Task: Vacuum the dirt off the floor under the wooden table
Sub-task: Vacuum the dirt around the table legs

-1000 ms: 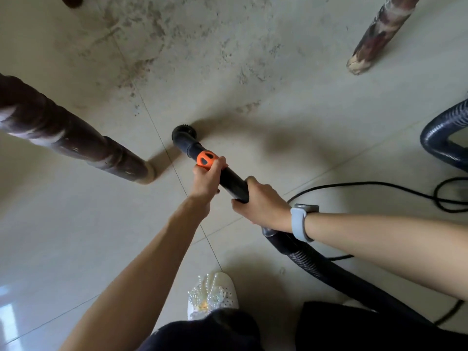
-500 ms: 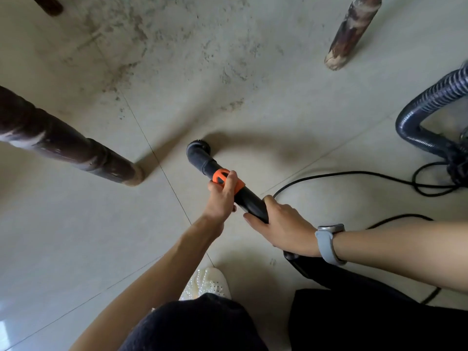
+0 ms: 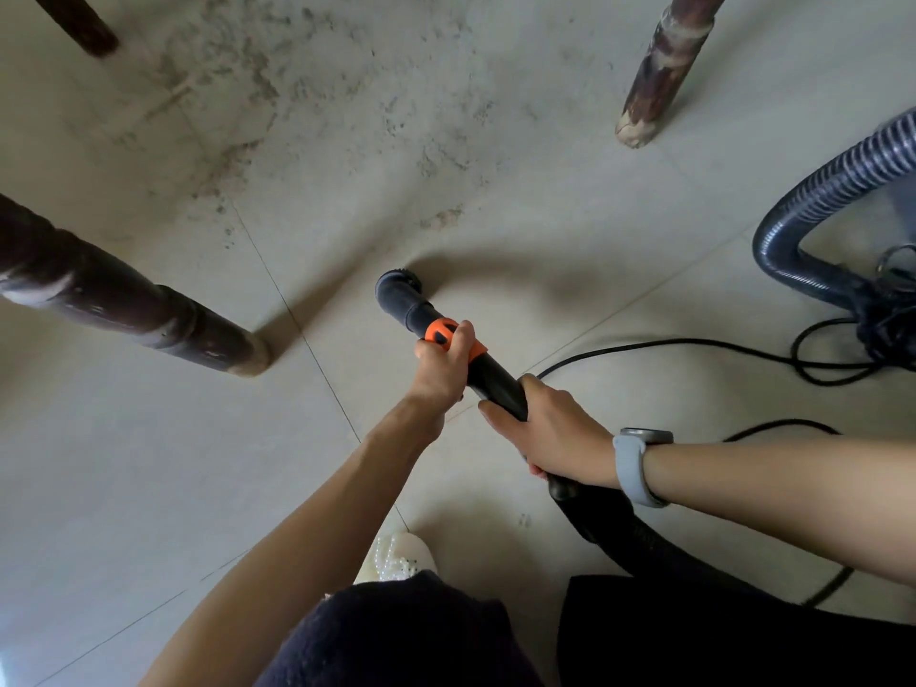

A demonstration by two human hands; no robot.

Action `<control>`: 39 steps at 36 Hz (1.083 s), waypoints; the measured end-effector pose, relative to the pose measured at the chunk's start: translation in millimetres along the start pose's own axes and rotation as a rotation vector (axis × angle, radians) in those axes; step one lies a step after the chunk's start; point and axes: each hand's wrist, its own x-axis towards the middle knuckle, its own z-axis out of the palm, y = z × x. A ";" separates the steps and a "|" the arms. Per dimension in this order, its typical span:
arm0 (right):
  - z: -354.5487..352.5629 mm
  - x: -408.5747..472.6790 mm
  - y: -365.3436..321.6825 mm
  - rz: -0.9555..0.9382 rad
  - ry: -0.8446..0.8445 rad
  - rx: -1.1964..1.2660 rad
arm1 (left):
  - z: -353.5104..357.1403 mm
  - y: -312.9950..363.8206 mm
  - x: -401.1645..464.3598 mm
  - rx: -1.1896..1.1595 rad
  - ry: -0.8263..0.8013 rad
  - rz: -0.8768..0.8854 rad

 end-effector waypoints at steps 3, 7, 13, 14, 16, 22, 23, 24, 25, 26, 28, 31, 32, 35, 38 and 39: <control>5.5 8.6 -11.8 -0.023 -0.038 -0.003 | -15.2 2.0 5.2 0.001 0.058 -0.033; 8.4 25.2 -28.7 -0.054 0.023 -0.065 | -30.4 17.5 22.7 0.039 0.064 -0.019; -4.5 38.2 -39.2 -0.031 0.175 -0.134 | -24.2 44.5 40.6 -0.014 -0.011 0.002; -6.6 37.8 -38.6 -0.027 0.191 -0.148 | -21.2 45.9 41.0 -0.026 -0.028 0.013; -8.5 35.8 -37.7 -0.022 0.193 -0.169 | -16.6 44.1 40.0 -0.055 -0.038 0.031; -1.6 22.3 -29.6 -0.046 0.030 -0.098 | -25.1 9.6 27.2 -0.085 0.005 0.029; -1.7 21.7 -28.2 -0.054 0.005 -0.107 | -27.4 4.6 26.7 -0.082 0.006 0.021; -2.2 22.3 -28.0 -0.059 -0.005 -0.114 | -29.9 2.9 27.5 -0.076 0.005 0.016; -2.9 24.5 -29.3 -0.060 -0.001 -0.115 | -31.3 4.4 30.4 -0.068 0.006 0.014; -3.8 27.7 -32.0 -0.058 0.014 -0.111 | -32.1 9.0 34.2 -0.064 0.011 0.016; -6.5 38.0 -40.3 -0.057 0.056 -0.107 | -31.5 25.0 43.2 -0.070 0.032 0.027; -14.6 54.5 -53.3 -0.074 0.135 -0.133 | -27.8 53.1 54.7 -0.075 0.021 0.044; -17.5 58.5 -55.7 -0.073 0.159 -0.139 | -25.9 61.9 56.5 -0.062 0.004 0.049; -24.2 65.6 -55.9 -0.037 0.223 -0.149 | -16.8 81.7 56.9 -0.036 -0.049 0.060; -28.8 60.9 -49.6 0.014 0.254 -0.118 | -2.7 84.8 51.4 -0.029 -0.098 0.075; -29.5 56.8 -46.7 0.030 0.256 -0.111 | 1.6 81.7 48.8 -0.032 -0.108 0.080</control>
